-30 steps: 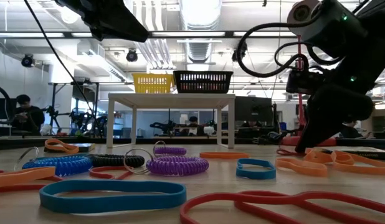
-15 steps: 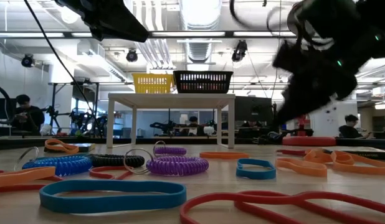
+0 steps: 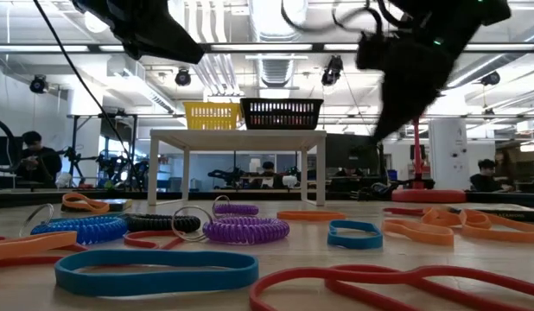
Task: Pick & Place Office Desk Supplies
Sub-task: Put the red rubber band into the black bin on the shelf
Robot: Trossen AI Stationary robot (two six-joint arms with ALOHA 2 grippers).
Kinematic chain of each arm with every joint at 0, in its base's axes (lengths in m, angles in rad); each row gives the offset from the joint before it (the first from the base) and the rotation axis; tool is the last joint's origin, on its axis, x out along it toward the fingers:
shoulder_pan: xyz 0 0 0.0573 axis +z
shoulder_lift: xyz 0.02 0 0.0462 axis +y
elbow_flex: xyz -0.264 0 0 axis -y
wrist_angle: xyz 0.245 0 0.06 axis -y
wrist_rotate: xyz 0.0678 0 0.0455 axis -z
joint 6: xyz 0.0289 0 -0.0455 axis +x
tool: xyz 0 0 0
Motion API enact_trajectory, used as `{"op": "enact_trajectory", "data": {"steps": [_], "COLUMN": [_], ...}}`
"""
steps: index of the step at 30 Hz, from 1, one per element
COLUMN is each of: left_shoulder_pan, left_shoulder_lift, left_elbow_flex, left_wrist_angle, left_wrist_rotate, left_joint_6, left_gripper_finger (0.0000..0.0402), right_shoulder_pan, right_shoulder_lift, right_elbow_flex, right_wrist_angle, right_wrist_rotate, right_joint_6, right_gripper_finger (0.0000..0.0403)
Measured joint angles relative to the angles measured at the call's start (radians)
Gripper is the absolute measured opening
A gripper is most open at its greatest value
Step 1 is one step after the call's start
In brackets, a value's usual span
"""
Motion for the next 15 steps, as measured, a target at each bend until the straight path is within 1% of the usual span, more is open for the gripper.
{"op": "enact_trajectory", "data": {"steps": [1,4,8,12,15], "left_shoulder_pan": [0.0,0.0,0.0,0.0,0.0], "left_shoulder_lift": [0.0,0.0,0.0,0.0,0.0], "left_elbow_flex": [-0.007,-0.028,-0.059,-0.072,-0.072], "left_wrist_angle": [0.006,0.015,0.032,0.058,0.065], "left_wrist_rotate": [0.0,0.0,0.0,0.0,0.0], "left_joint_6": [-0.001,-0.019,-0.046,-0.048,-0.048], "left_gripper_finger": [0.0122,0.0122,0.0122,0.0122,0.0122], "right_shoulder_pan": [0.0,0.001,0.001,0.001,0.001], "right_shoulder_lift": [0.005,0.011,0.018,0.018,0.034], "right_elbow_flex": [0.0,-0.029,-0.082,-0.167,-0.224], "right_wrist_angle": [-0.029,-0.023,-0.008,0.14,0.231], "right_wrist_rotate": [-0.017,-0.051,-0.064,-0.065,-0.058], "right_joint_6": [0.024,0.072,0.084,0.04,-0.002], "right_gripper_finger": [0.0043,0.0086,0.0151,0.0211,0.0242]}}
